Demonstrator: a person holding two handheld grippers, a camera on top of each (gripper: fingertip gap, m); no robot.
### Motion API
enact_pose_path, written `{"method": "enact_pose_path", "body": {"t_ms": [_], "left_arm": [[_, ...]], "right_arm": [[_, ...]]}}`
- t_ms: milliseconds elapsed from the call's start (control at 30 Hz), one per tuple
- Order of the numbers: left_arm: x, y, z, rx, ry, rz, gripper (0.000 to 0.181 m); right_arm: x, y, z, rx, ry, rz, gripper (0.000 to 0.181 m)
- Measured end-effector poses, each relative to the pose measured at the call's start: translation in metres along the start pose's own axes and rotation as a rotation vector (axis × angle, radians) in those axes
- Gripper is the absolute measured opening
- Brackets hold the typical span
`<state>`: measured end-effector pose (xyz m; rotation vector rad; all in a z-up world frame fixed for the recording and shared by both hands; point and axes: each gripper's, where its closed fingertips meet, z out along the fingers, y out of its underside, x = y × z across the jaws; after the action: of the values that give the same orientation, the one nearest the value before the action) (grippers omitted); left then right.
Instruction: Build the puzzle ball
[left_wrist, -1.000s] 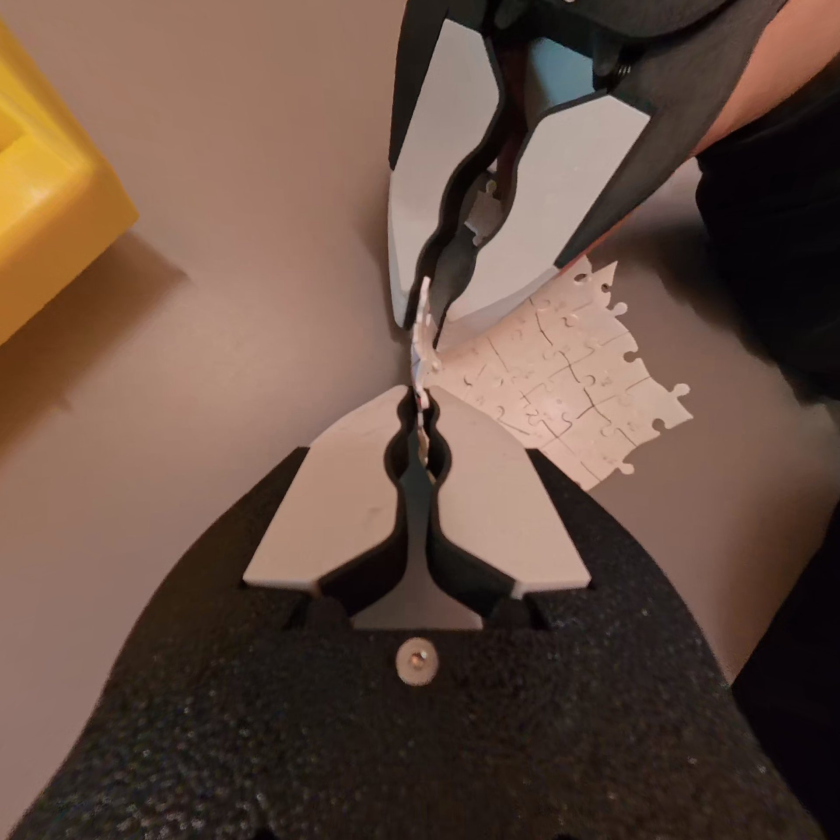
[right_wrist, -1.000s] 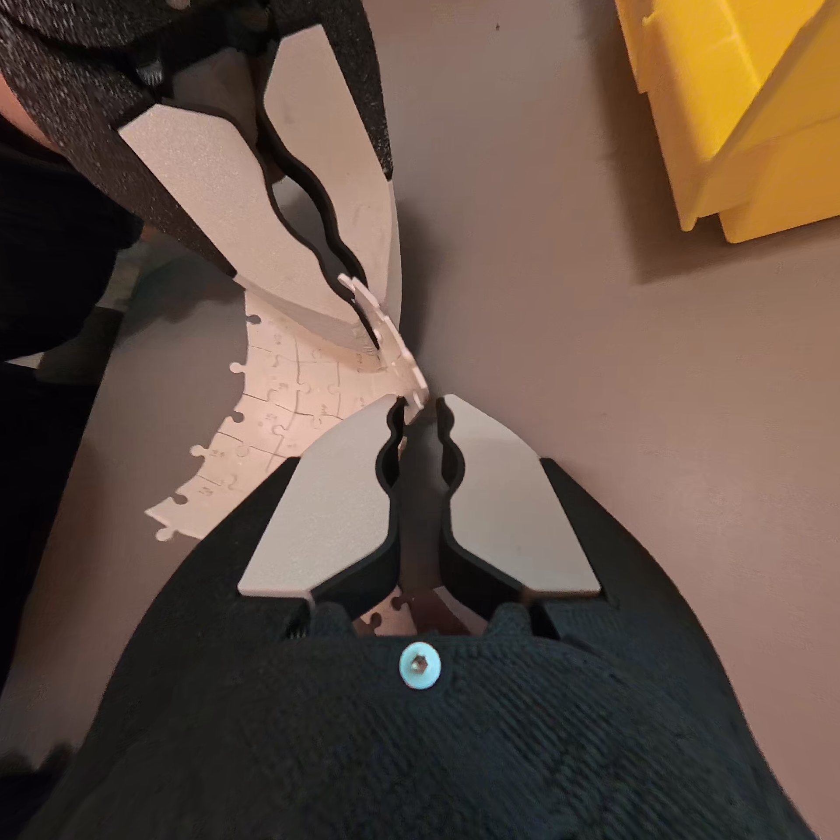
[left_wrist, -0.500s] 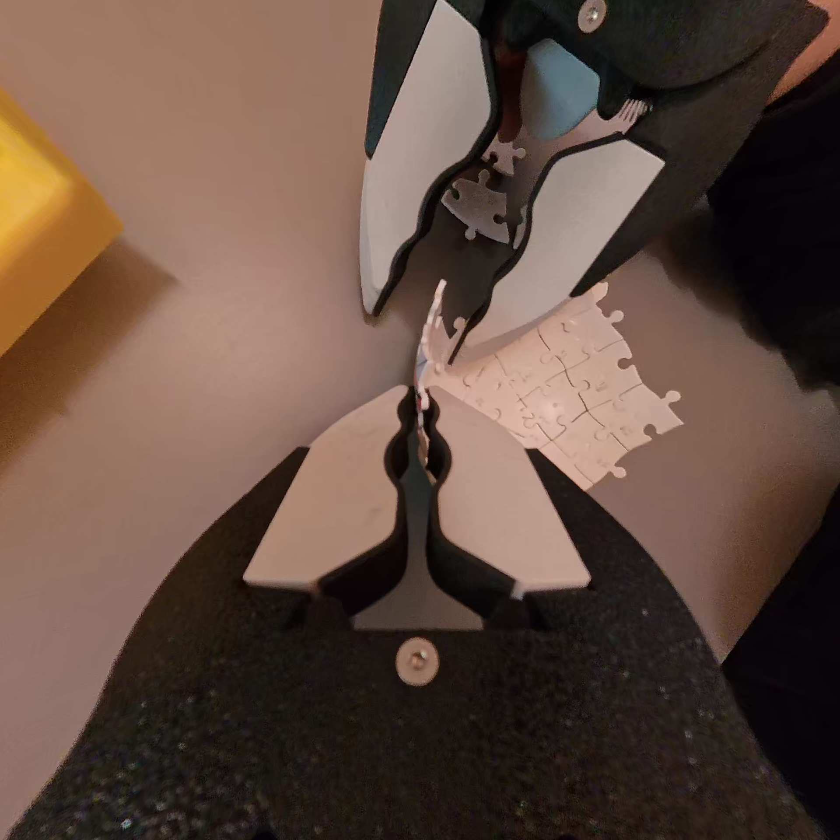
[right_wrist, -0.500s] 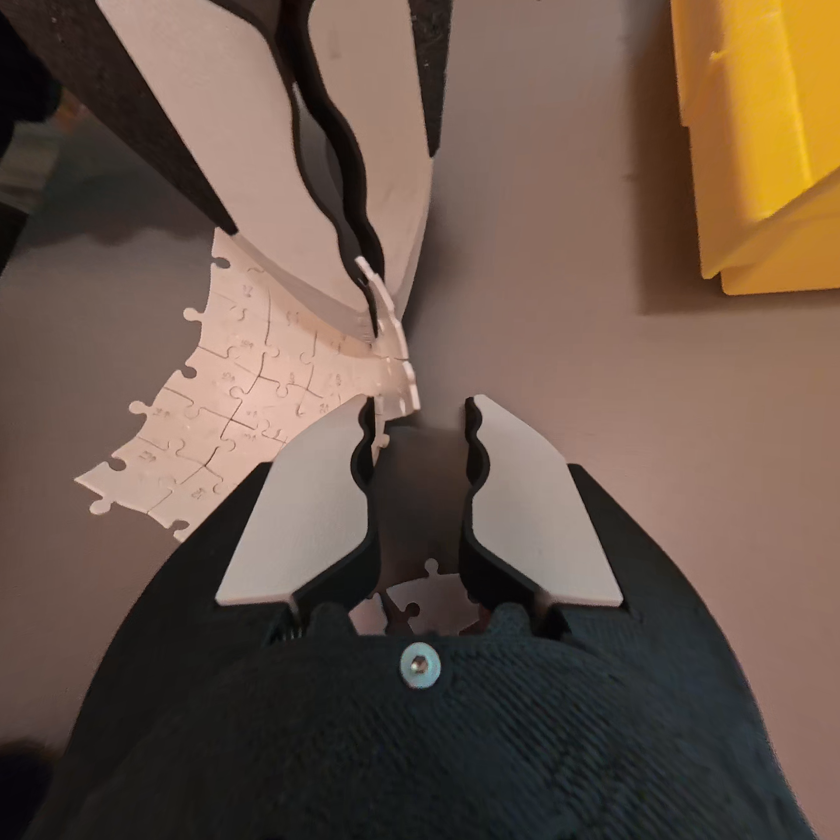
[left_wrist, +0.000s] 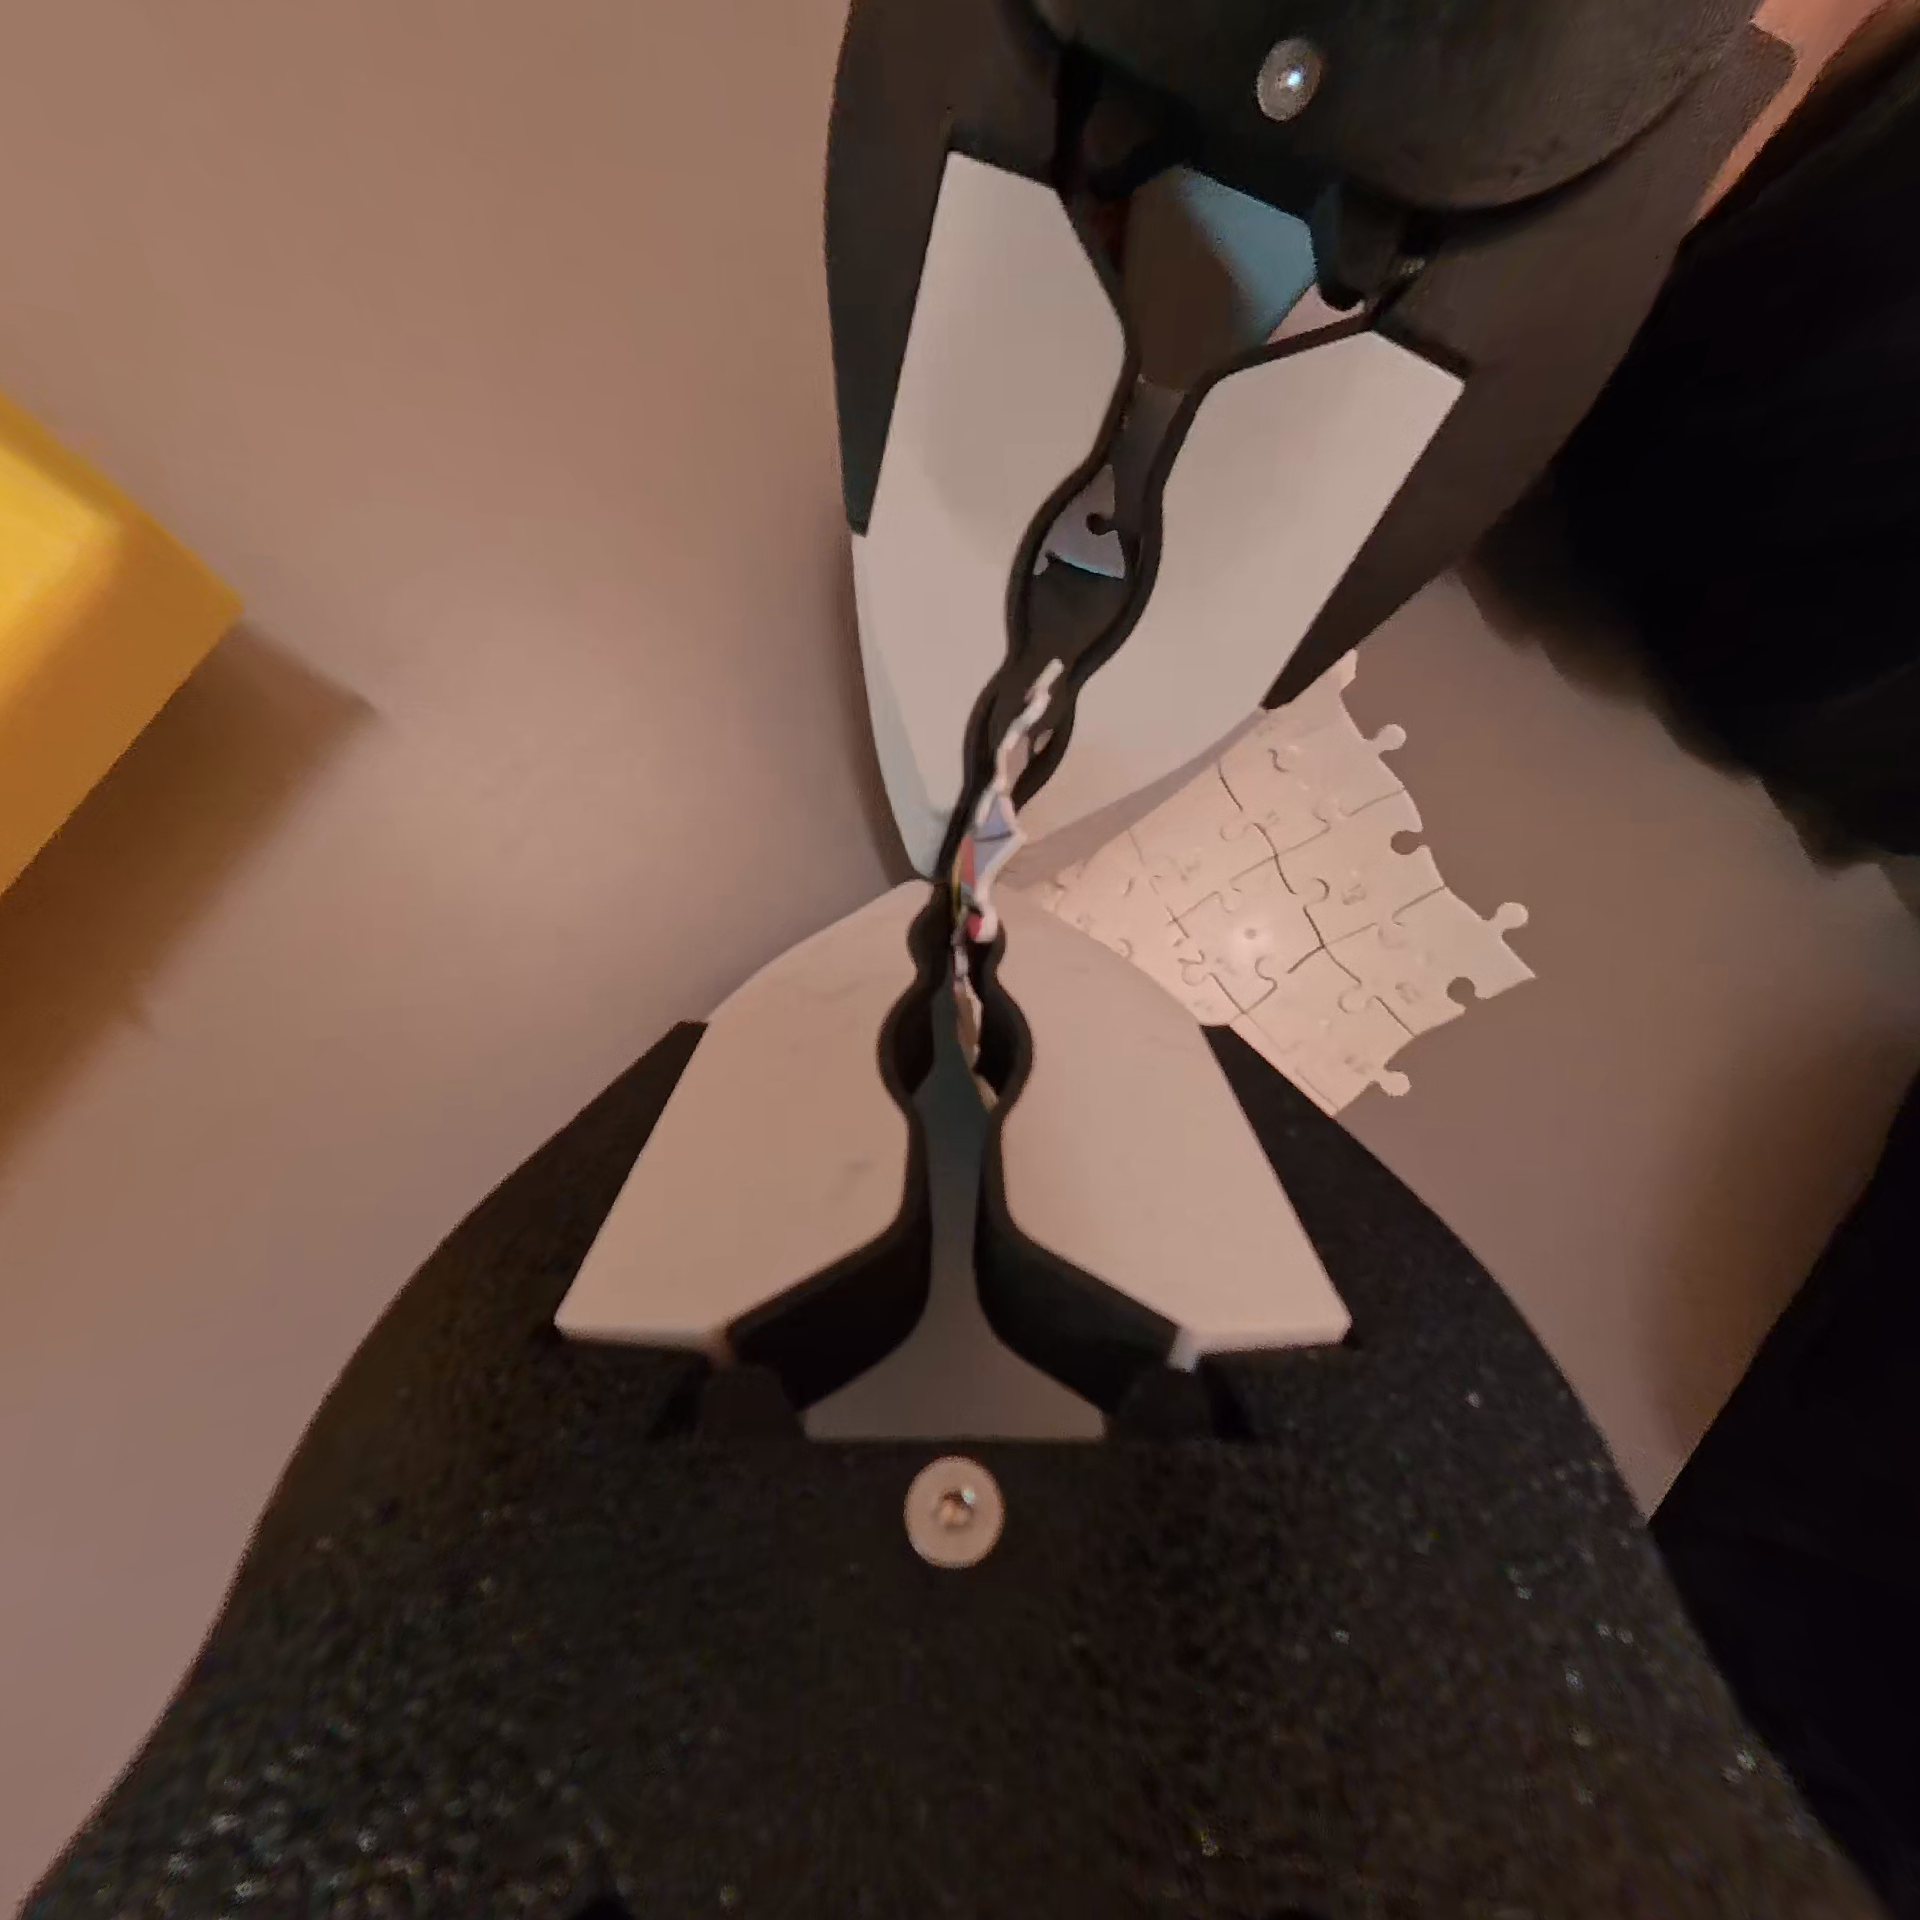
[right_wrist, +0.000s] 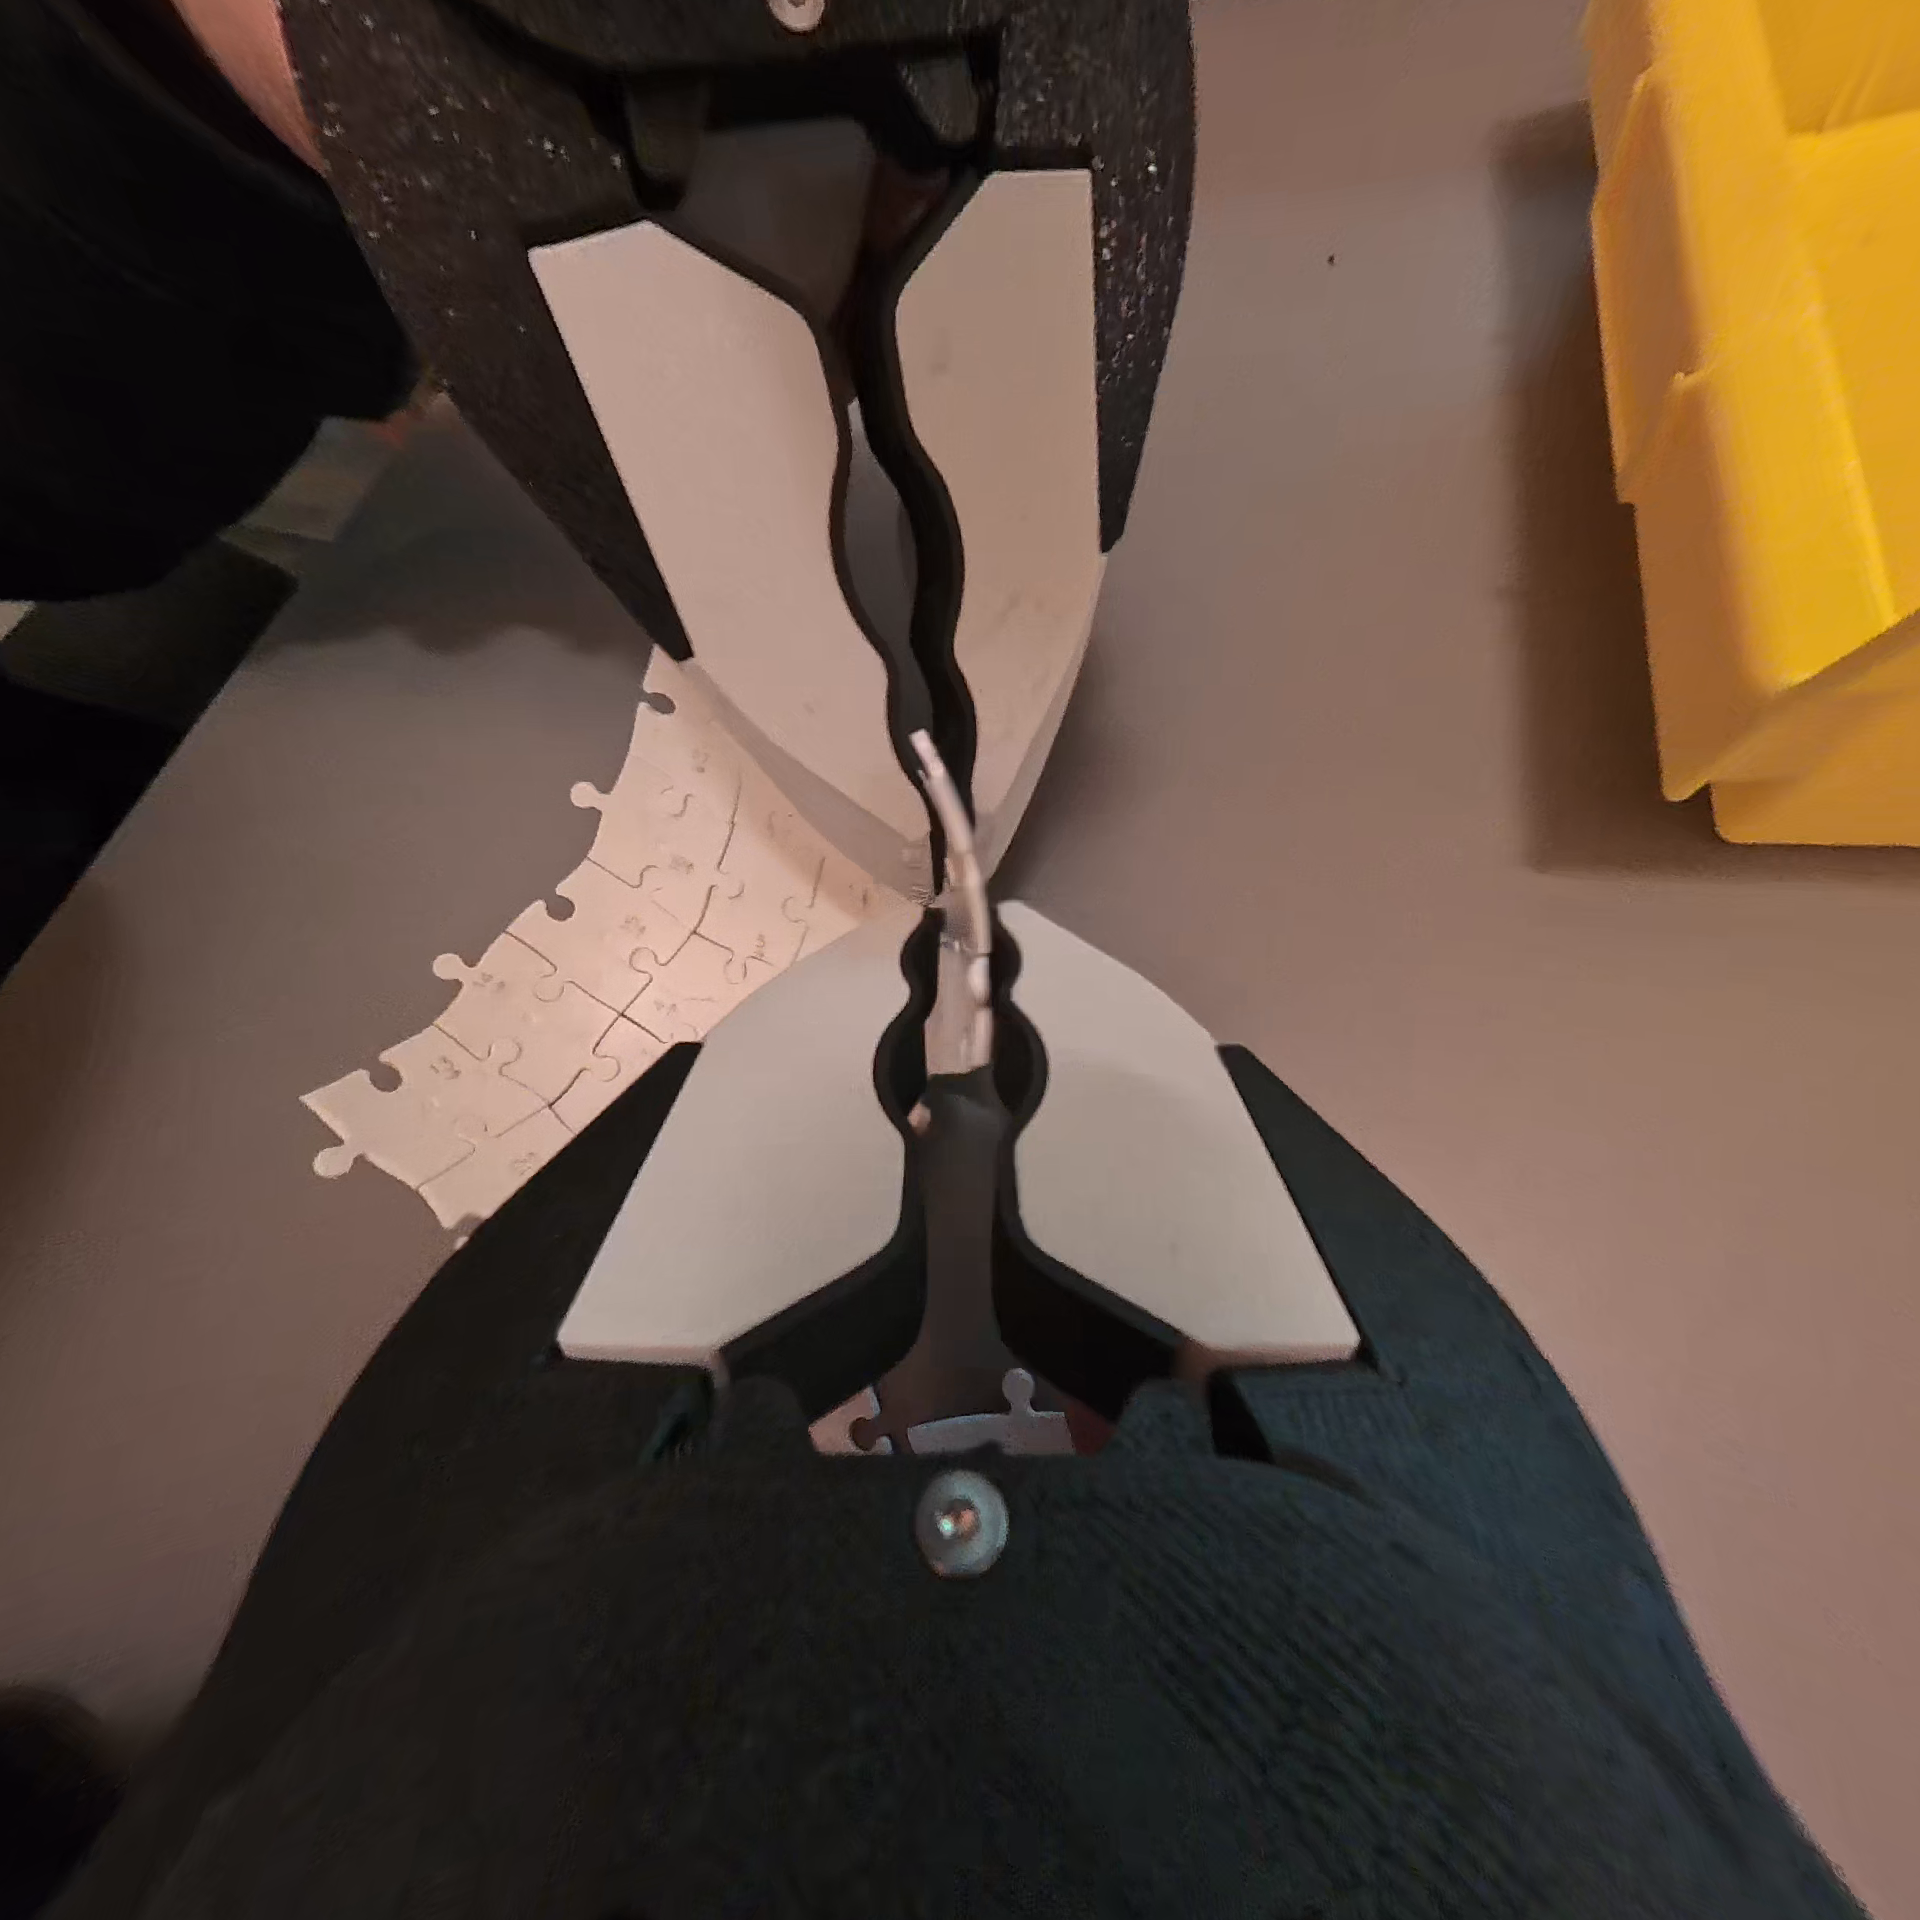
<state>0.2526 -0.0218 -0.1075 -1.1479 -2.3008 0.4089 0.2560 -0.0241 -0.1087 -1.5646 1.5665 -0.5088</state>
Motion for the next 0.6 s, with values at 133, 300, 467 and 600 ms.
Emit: {"method": "enact_pose_path", "body": {"t_ms": [133, 300, 467, 600], "left_arm": [[0.0009, 0.0009, -0.0011, 0.007, 0.017, -0.002, 0.004], [-0.0011, 0.0008, -0.0057, 0.02, 0.004, -0.012, 0.01], [-0.0052, 0.007, -0.0069, -0.025, -0.031, -0.008, 0.009], [-0.0069, 0.0064, -0.0066, -0.026, -0.04, -0.019, 0.002]], "right_arm": [[-0.0021, -0.0008, 0.0002, 0.005, -0.01, -0.006, 0.005], [-0.0015, -0.0002, 0.0003, 0.004, -0.011, 0.01, 0.004], [0.0006, -0.0012, 0.0016, 0.02, -0.015, 0.053, 0.004], [0.0029, -0.0003, 0.0018, 0.017, -0.003, 0.064, 0.004]]}}
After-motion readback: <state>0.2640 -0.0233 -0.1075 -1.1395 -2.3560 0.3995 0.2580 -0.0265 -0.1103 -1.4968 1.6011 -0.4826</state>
